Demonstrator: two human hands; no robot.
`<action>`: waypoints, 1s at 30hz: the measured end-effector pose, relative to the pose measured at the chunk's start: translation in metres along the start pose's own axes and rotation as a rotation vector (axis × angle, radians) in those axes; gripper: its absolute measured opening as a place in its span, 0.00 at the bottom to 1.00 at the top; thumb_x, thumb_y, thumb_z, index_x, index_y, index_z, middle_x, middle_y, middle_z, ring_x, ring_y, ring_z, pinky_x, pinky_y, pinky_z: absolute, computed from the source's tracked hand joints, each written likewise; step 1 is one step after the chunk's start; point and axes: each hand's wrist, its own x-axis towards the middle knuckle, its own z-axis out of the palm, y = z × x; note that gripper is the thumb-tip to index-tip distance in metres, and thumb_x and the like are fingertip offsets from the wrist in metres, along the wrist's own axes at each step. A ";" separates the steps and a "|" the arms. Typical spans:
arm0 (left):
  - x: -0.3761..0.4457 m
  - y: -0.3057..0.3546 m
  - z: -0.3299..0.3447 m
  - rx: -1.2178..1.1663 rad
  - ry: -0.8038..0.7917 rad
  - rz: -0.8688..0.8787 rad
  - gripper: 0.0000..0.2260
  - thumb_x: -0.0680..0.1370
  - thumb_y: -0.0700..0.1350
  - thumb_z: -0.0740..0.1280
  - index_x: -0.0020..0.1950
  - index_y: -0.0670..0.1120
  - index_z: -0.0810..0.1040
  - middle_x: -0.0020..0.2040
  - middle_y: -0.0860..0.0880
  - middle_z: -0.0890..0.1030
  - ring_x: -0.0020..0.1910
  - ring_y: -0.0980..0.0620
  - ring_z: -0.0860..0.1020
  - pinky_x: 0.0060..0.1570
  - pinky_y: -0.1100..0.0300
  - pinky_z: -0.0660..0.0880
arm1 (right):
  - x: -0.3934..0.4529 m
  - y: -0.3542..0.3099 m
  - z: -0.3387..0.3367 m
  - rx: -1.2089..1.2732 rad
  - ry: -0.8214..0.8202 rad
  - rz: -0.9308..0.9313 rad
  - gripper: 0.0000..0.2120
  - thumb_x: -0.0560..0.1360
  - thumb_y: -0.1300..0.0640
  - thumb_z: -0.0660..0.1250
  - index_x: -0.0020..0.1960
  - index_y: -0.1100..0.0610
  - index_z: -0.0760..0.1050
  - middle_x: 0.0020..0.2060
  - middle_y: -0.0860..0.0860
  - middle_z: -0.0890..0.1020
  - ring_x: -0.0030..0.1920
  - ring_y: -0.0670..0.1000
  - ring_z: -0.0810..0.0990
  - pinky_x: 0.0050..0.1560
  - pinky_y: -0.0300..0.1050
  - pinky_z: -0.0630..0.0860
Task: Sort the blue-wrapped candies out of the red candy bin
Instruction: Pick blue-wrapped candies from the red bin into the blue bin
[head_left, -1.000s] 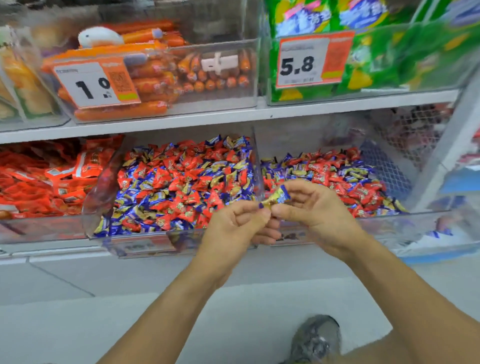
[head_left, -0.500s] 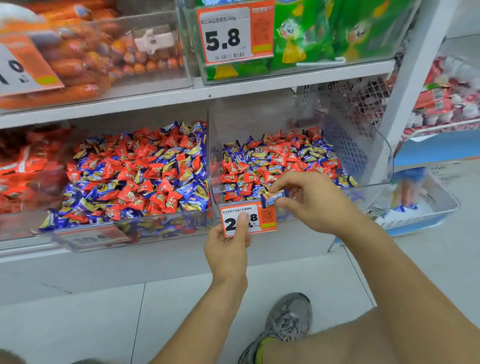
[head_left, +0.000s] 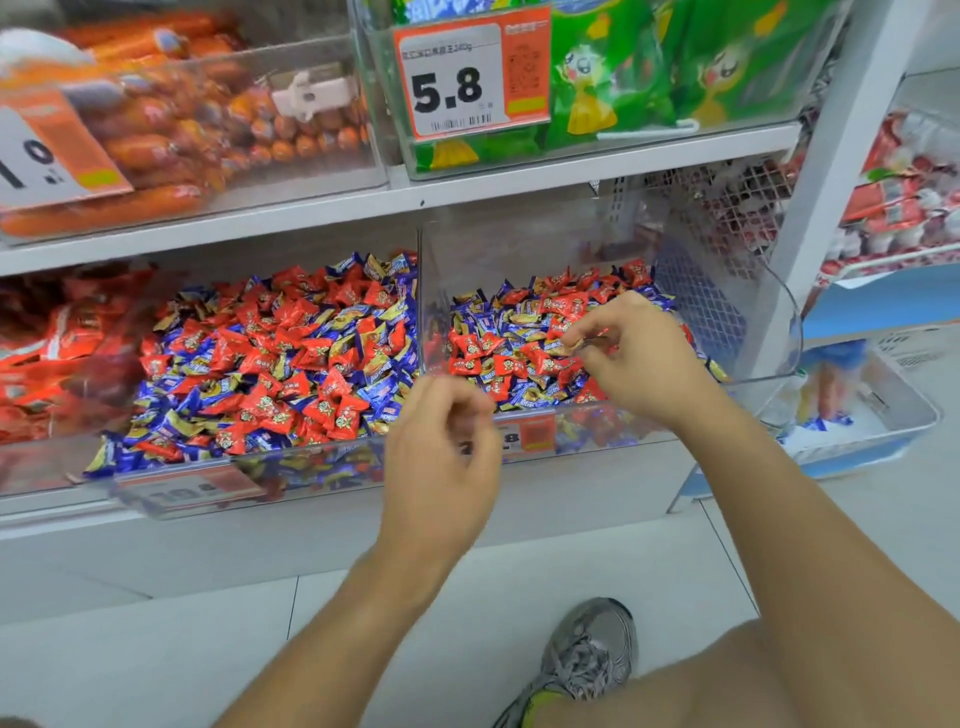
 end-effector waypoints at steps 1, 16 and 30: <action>0.018 0.005 0.002 0.049 -0.120 0.061 0.06 0.75 0.35 0.65 0.47 0.45 0.77 0.43 0.52 0.77 0.40 0.61 0.74 0.42 0.73 0.67 | 0.006 0.006 0.000 -0.029 -0.042 0.023 0.10 0.76 0.64 0.66 0.51 0.54 0.84 0.49 0.51 0.78 0.41 0.46 0.75 0.39 0.26 0.66; 0.131 -0.062 0.083 0.609 -1.057 0.181 0.20 0.69 0.35 0.74 0.58 0.47 0.73 0.53 0.49 0.70 0.47 0.49 0.74 0.44 0.58 0.73 | 0.041 0.033 -0.012 -0.119 -0.370 0.273 0.33 0.62 0.54 0.83 0.64 0.47 0.76 0.63 0.53 0.73 0.59 0.55 0.77 0.60 0.50 0.76; 0.163 -0.036 0.094 0.391 -1.028 0.031 0.19 0.75 0.30 0.57 0.58 0.48 0.78 0.53 0.52 0.78 0.45 0.55 0.77 0.36 0.62 0.75 | 0.048 0.033 -0.003 -0.172 -0.314 0.308 0.15 0.65 0.62 0.81 0.51 0.55 0.83 0.37 0.47 0.79 0.32 0.45 0.74 0.33 0.35 0.69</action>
